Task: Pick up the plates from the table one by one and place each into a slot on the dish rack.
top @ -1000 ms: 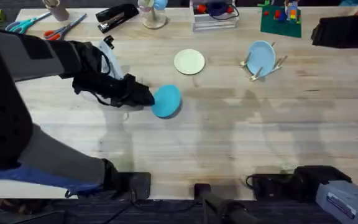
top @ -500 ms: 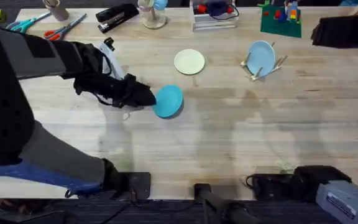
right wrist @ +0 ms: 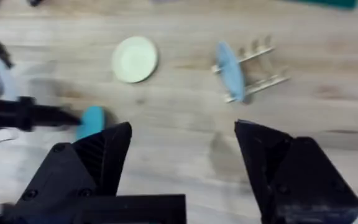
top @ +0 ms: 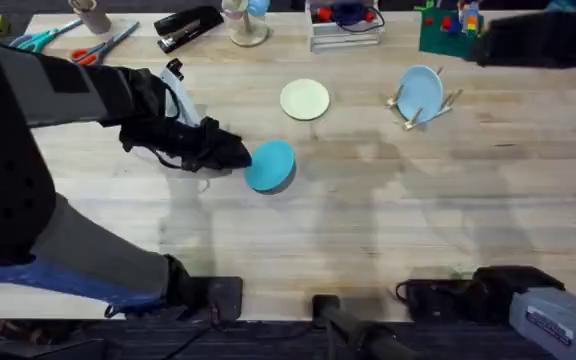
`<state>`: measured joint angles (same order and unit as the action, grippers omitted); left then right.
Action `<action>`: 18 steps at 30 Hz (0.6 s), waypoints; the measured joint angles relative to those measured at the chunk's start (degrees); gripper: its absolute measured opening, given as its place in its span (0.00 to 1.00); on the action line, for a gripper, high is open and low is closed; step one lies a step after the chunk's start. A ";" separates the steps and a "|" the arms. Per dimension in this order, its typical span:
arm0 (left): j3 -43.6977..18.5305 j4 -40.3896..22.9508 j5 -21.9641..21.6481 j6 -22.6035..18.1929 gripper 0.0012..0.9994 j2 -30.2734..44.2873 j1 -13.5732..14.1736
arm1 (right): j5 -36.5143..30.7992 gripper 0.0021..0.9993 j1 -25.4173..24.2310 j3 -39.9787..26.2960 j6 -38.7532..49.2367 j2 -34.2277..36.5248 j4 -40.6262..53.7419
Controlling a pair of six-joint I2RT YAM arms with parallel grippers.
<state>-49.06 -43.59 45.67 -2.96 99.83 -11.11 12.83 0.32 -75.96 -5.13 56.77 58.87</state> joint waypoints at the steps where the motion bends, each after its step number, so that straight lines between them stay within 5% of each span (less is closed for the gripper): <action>1: 0.00 0.13 0.02 0.02 0.04 0.00 0.00 | 1.38 0.99 0.05 0.00 -1.41 1.16 0.00; 9: 0.00 0.22 0.02 0.04 0.04 -0.02 0.00 | 5.53 1.00 4.49 0.00 -9.85 9.61 -0.09; 18: 0.00 0.19 0.02 0.20 0.04 0.00 0.00 | 6.50 1.00 17.35 -0.02 -17.65 20.61 -2.93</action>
<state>-49.06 -43.40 45.69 -2.76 99.83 -11.11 19.33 17.67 -75.99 -22.79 77.38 55.94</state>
